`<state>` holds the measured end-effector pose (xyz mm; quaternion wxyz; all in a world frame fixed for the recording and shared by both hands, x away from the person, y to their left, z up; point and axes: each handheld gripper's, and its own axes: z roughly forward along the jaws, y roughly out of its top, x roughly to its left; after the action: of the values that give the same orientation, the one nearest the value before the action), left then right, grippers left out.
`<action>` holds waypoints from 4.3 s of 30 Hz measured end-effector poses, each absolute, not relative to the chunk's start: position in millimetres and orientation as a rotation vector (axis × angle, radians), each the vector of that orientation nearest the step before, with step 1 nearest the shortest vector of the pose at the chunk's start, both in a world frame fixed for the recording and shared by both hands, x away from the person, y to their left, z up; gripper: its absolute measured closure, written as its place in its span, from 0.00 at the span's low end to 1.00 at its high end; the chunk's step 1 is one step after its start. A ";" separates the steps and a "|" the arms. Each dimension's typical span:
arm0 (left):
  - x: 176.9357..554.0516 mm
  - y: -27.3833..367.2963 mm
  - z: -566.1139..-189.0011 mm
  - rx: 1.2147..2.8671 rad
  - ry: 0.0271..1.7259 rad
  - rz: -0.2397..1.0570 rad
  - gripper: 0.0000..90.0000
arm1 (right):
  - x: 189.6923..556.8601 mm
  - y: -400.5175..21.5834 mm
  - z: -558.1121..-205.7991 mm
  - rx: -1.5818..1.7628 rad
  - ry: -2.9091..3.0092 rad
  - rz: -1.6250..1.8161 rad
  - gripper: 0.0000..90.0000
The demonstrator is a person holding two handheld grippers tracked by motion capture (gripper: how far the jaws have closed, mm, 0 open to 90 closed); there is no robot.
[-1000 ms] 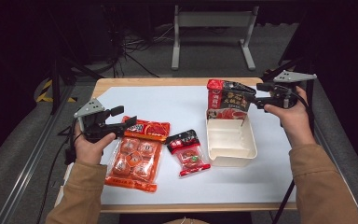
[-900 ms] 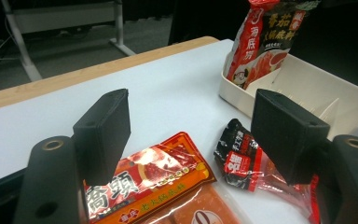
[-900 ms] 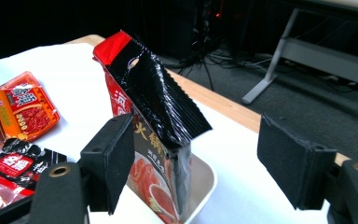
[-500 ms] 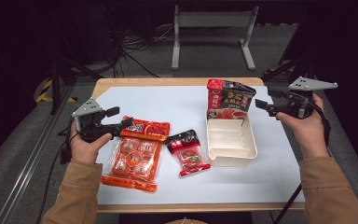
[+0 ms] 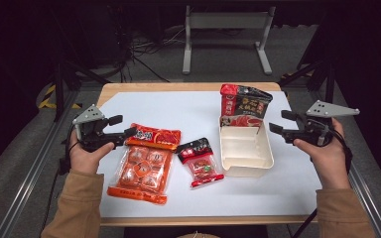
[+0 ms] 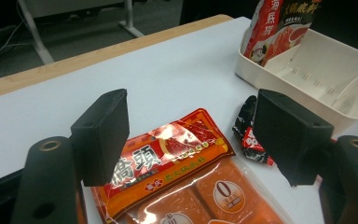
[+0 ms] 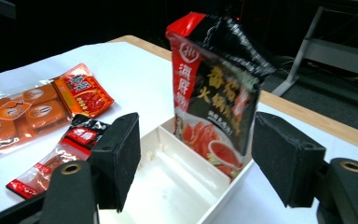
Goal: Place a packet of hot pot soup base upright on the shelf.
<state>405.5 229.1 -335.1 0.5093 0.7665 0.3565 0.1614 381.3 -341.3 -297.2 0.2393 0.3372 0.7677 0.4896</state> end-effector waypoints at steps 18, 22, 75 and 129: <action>418.1 230.8 -344.7 1.906 0.900 0.404 0.31 | 372.9 -333.7 -326.7 0.929 2.124 1.339 0.34; 432.4 235.0 -355.2 1.942 0.941 0.401 0.31 | 372.2 -332.0 -328.3 0.911 2.128 1.346 0.37; 510.1 234.5 -443.9 2.051 1.119 0.133 0.34 | 376.3 -319.6 -342.9 0.909 2.197 1.327 0.36; 491.9 235.3 -417.2 2.015 0.962 0.169 1.00 | 374.9 -314.8 -343.3 0.849 2.189 1.408 0.49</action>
<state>491.9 235.3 -417.2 0.4361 0.8097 0.3866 0.0681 374.9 -314.8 -343.3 0.2006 0.3039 0.7833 0.5038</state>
